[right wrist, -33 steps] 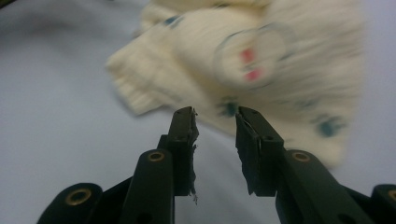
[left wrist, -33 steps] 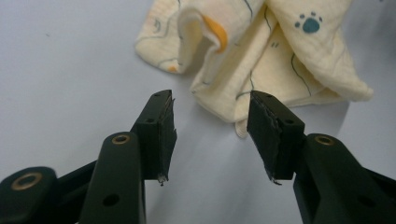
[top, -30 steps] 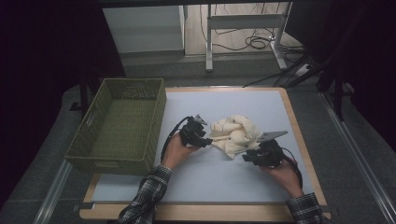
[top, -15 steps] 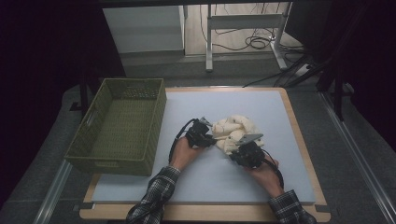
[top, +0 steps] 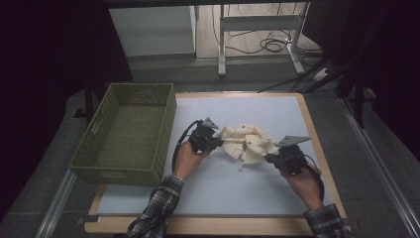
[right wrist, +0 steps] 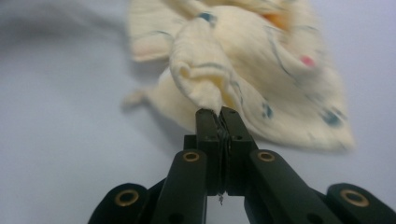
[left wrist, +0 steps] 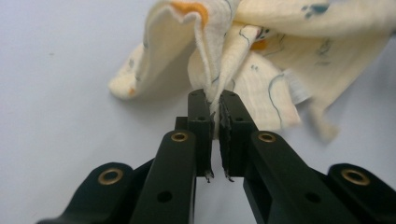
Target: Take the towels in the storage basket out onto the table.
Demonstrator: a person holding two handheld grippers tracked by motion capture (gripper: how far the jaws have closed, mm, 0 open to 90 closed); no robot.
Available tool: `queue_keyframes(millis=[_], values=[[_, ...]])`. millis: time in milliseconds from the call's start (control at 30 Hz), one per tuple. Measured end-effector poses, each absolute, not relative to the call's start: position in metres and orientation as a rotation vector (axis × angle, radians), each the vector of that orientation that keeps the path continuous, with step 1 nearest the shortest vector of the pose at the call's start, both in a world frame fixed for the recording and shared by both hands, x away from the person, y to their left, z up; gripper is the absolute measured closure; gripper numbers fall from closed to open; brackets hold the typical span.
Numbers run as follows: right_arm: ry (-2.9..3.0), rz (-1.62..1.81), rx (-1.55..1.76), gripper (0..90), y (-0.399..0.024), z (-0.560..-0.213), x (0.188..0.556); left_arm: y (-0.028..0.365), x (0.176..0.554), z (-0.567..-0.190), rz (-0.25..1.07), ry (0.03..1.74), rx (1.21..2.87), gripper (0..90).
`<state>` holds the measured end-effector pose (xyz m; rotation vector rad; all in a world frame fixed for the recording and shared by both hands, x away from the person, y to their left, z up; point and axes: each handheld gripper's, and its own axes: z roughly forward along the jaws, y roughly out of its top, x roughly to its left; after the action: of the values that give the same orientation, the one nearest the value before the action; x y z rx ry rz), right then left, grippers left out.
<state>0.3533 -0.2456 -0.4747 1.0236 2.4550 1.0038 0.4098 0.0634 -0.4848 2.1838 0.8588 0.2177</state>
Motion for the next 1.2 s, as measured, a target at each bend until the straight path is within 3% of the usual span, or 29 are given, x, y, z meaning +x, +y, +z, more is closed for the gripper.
queue_keyframes(millis=[200, 233, 267, 300, 367, 533, 767, 933, 1167, 1200], values=[[2.388, 0.984, 1.161, 87.9, -0.290, -0.467, 0.360, 0.075, 0.413, -0.487, 0.275, 0.947, 2.205, 83.5], [2.378, 0.981, 1.185, 87.4, -0.296, -0.470, 0.364, 0.075, 0.416, -0.491, 0.291, 0.970, 2.216, 80.7], [2.361, 0.954, 1.242, 83.1, -0.305, -0.477, 0.371, 0.075, 0.422, -0.499, 0.298, 0.996, 2.238, 69.4], [2.361, 0.954, 1.242, 83.1, -0.305, -0.477, 0.371, 0.075, 0.422, -0.499, 0.298, 0.996, 2.238, 65.0], [2.345, 0.968, 1.290, 75.8, -0.314, -0.485, 0.374, 0.078, 0.423, -0.501, 0.290, 1.001, 2.225, 62.0], [2.360, 1.011, 1.280, 74.1, -0.320, -0.487, 0.361, 0.081, 0.407, -0.499, 0.277, 0.980, 2.207, 55.9], [2.463, 1.064, 1.164, 75.0, -0.299, -0.489, 0.333, 0.079, 0.383, -0.507, 0.165, 0.889, 2.201, 59.2], [2.497, 1.055, 1.125, 73.9, -0.281, -0.496, 0.334, 0.063, 0.383, -0.516, 0.121, 0.846, 2.209, 57.2], [2.496, 0.942, 1.114, 67.0, -0.267, -0.512, 0.353, 0.039, 0.387, -0.528, 0.222, 0.807, 2.281, 53.9], [2.479, 0.944, 1.092, 72.5, -0.267, -0.515, 0.351, 0.038, 0.385, -0.528, 0.260, 0.804, 2.294, 61.2]])
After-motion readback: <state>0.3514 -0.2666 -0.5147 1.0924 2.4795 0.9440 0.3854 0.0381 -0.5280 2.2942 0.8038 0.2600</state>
